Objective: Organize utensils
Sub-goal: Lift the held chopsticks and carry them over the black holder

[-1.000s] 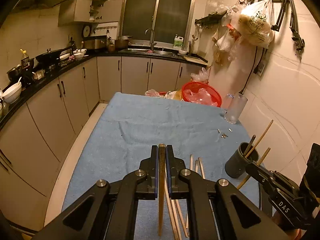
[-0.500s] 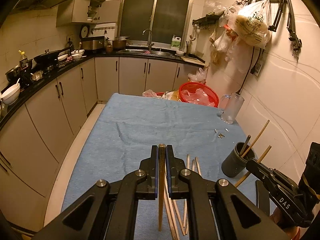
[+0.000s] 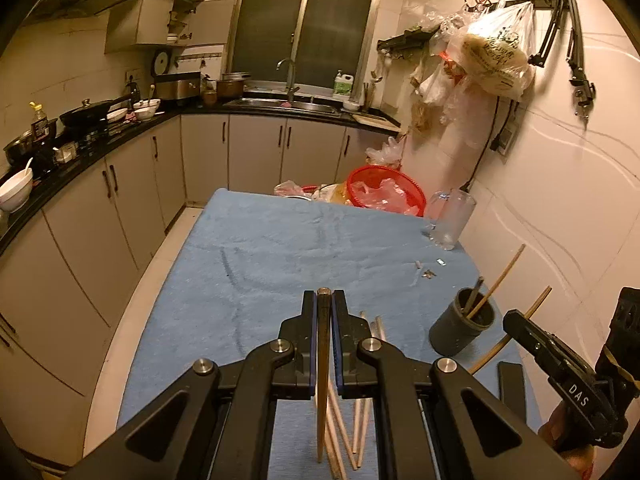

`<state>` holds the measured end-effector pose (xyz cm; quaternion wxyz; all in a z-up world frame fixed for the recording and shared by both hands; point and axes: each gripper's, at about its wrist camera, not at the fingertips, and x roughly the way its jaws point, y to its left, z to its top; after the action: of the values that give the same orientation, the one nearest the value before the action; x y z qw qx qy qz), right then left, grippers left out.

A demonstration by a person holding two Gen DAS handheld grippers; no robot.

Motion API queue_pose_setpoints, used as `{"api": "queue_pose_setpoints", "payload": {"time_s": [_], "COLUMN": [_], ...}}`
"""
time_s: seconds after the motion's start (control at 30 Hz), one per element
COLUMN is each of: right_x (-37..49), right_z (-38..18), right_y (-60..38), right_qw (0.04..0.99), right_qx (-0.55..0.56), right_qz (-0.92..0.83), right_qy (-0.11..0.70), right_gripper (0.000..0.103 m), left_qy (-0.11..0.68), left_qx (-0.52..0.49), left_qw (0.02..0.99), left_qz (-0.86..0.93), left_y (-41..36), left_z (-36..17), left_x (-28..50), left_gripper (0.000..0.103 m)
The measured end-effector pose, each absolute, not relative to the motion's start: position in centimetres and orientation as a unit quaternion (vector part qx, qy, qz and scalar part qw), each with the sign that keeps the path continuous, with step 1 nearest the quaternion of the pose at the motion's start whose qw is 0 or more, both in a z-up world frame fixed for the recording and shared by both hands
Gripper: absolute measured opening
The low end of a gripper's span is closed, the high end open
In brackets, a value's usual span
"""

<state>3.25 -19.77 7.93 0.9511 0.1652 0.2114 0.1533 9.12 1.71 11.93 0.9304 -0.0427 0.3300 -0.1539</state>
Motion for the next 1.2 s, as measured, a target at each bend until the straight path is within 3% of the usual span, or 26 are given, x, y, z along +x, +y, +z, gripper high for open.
{"api": "queue_pose_setpoints", "payload": {"time_s": [0.83, 1.2], "right_x": [-3.1, -1.7], "right_z": [14.4, 16.2], "right_y": [-33.7, -37.2], "right_qw": [0.968, 0.969], "right_qx": [0.232, 0.236], "right_qz": [0.025, -0.002], "right_qy": [0.089, 0.071], "right_gripper": [0.006, 0.006], "left_qy": [0.294, 0.300], "left_qx": [-0.034, -0.036], "left_qw": [0.904, 0.901], "left_qz": [-0.307, -0.310], "left_y": [-9.6, -16.3], "left_z": [22.8, 24.9], "left_x": [8.3, 13.7], "left_gripper": [0.007, 0.007]}}
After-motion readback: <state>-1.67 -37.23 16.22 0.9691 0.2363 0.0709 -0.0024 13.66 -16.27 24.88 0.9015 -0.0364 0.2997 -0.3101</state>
